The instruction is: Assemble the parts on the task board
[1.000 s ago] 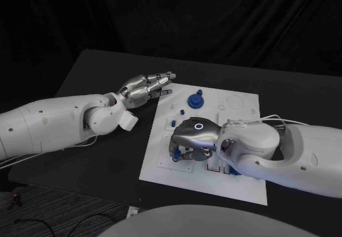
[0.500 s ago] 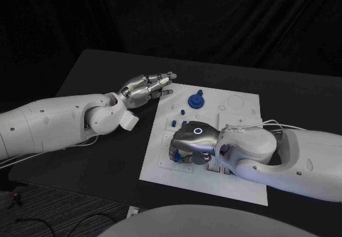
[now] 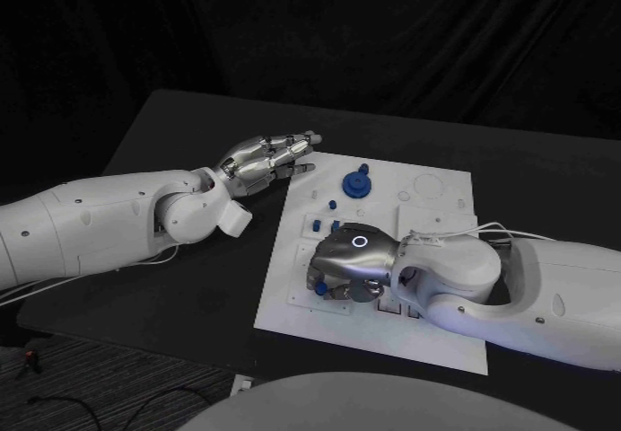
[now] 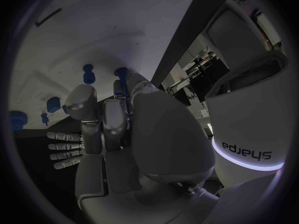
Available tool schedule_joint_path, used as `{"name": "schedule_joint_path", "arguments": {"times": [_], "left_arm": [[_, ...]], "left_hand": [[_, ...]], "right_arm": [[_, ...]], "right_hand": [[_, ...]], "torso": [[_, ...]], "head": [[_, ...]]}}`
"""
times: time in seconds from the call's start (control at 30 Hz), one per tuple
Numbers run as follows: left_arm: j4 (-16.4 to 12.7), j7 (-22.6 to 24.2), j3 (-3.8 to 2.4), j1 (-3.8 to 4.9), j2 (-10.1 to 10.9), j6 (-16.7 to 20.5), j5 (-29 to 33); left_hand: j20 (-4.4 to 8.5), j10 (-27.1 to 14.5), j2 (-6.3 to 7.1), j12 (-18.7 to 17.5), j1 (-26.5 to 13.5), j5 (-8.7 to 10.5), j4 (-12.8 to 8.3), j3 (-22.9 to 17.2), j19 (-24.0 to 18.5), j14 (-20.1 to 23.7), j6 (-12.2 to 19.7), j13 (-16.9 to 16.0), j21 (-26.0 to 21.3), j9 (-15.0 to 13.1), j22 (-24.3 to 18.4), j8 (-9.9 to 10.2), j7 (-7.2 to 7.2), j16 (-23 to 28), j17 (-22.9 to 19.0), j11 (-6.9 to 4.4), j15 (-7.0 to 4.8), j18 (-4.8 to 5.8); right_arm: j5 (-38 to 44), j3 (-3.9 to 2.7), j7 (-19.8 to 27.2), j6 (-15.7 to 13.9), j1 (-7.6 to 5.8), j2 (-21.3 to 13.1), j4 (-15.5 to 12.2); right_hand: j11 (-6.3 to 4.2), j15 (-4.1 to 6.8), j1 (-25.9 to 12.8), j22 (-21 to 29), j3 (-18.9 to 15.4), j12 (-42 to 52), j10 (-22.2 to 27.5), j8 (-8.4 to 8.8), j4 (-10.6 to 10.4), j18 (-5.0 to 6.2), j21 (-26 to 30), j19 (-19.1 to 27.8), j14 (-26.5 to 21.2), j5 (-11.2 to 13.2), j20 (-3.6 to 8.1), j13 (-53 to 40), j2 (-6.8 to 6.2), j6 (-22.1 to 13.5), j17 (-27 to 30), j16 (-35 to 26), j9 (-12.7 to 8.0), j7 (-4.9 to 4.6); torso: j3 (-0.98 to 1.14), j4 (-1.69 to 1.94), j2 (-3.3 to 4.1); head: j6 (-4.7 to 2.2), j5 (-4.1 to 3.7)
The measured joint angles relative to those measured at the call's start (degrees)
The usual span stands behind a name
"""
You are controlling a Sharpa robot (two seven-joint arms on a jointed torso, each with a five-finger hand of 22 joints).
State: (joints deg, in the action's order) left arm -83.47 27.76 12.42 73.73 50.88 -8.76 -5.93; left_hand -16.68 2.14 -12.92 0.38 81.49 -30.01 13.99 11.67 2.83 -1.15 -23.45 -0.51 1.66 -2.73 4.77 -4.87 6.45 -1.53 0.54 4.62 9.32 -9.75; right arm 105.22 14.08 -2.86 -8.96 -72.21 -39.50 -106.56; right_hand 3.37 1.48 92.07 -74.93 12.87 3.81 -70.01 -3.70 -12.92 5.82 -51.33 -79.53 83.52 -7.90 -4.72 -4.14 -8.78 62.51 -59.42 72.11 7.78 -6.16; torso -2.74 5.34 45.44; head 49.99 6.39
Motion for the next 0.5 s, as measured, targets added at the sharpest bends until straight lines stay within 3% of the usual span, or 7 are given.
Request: {"name": "schedule_joint_path", "arguments": {"times": [0.03,0.07,0.23,0.33,0.4,0.5], "left_arm": [[0.0,0.0,0.0,0.0,0.0,0.0,0.0],[0.0,0.0,0.0,0.0,0.0,0.0,0.0],[0.2,-0.1,0.0,0.0,-0.1,-0.1,0.0],[0.2,-0.1,0.0,-0.01,-0.1,-0.2,0.0],[0.3,-0.1,0.0,-0.02,-0.1,-0.2,0.0],[0.3,-0.1,0.0,-0.04,-0.1,-0.3,0.0]], "left_hand": [[0.0,0.0,0.0,0.0,0.0,0.0,0.0,0.0,0.0,0.0,0.0,0.0,0.0,0.0,0.0,0.0,0.0,0.0,0.0,0.0,0.0,0.0],[0.0,0.0,0.0,0.0,0.0,0.0,0.0,0.0,0.0,0.0,0.0,0.0,0.0,0.0,0.0,0.0,0.0,0.0,0.0,0.0,0.0,0.0],[0.0,0.0,0.0,0.0,0.0,0.0,-0.2,-0.2,0.0,0.0,0.0,0.0,0.0,0.0,0.0,0.0,0.0,0.0,0.0,0.0,0.0,0.0],[0.0,0.0,0.0,0.0,0.0,0.0,-0.2,-0.2,0.0,0.0,0.0,0.0,0.0,0.0,0.0,0.0,0.0,0.0,0.0,0.0,0.0,0.0],[0.0,0.0,0.0,0.0,0.0,0.0,-0.2,-0.2,0.0,0.0,0.0,0.0,0.0,0.0,0.0,0.0,0.0,0.0,0.0,0.0,0.0,0.0],[0.0,0.0,0.0,0.0,0.0,0.0,-0.2,-0.2,0.0,0.0,0.0,0.0,0.0,0.0,0.0,0.0,0.0,0.0,0.0,0.0,0.0,0.0]], "right_arm": [[0.1,0.02,0.0,0.0,0.05,0.0,0.0],[0.2,0.05,0.0,0.0,0.09,-0.1,0.0],[0.7,0.1,0.1,-0.3,0.18,-0.4,0.0],[0.9,0.1,0.1,-0.9,0.18,-0.7,0.0],[1.0,0.1,0.2,-1.7,0.18,-1.2,-0.1],[1.0,0.1,0.3,-3.7,0.17,-2.6,-0.4]], "right_hand": [[0.5,-0.18,-0.6,0.0,-0.3,0.0,1.9,0.0,-0.3,0.0,0.4,0.0,-0.2,0.5,0.0,0.1,-0.59,-1.7,-0.2,0.0,-0.4,0.4],[0.94,-0.18,-1.2,0.0,-0.7,0.0,4.3,0.0,-0.7,0.0,0.8,0.4,-0.2,1.4,0.11,0.1,-1.17,-4.3,-0.4,0.0,-1.0,1.69],[1.44,-0.11,-3.6,0.0,-4.3,0.0,13.6,0.0,-1.5,0.0,3.5,1.5,-1.6,4.3,-0.24,0.2,-1.78,-13.1,0.5,-0.4,-3.3,5.19],[1.6,-0.38,-4.3,0.0,-6.0,0.0,16.4,0.0,-2.5,0.05,4.7,1.9,-1.9,4.6,-0.23,0.2,-2.47,-15.6,1.0,-0.7,-3.9,5.92],[1.72,-0.37,-5.7,0.0,-7.9,0.0,19.3,0.21,-3.8,0.94,5.6,2.2,-2.3,4.8,-0.24,0.4,-3.89,-20.1,1.3,-0.9,-4.3,6.71],[1.76,-0.56,-8.2,0.0,-9.5,0.0,21.3,0.28,-4.1,0.93,6.3,2.4,-2.4,4.8,-0.4,0.4,-5.38,-22.4,1.5,-0.9,-4.4,7.17]], "torso": [[0.0,0.0,0.0],[0.0,0.0,0.01],[0.0,-0.01,0.01],[0.01,-0.01,0.01],[0.0,-0.01,0.01],[0.0,-0.01,-0.05]], "head": [[0.0,0.0],[0.0,0.01],[0.0,0.04],[0.0,0.04],[0.0,-0.08],[0.0,-0.16]]}}
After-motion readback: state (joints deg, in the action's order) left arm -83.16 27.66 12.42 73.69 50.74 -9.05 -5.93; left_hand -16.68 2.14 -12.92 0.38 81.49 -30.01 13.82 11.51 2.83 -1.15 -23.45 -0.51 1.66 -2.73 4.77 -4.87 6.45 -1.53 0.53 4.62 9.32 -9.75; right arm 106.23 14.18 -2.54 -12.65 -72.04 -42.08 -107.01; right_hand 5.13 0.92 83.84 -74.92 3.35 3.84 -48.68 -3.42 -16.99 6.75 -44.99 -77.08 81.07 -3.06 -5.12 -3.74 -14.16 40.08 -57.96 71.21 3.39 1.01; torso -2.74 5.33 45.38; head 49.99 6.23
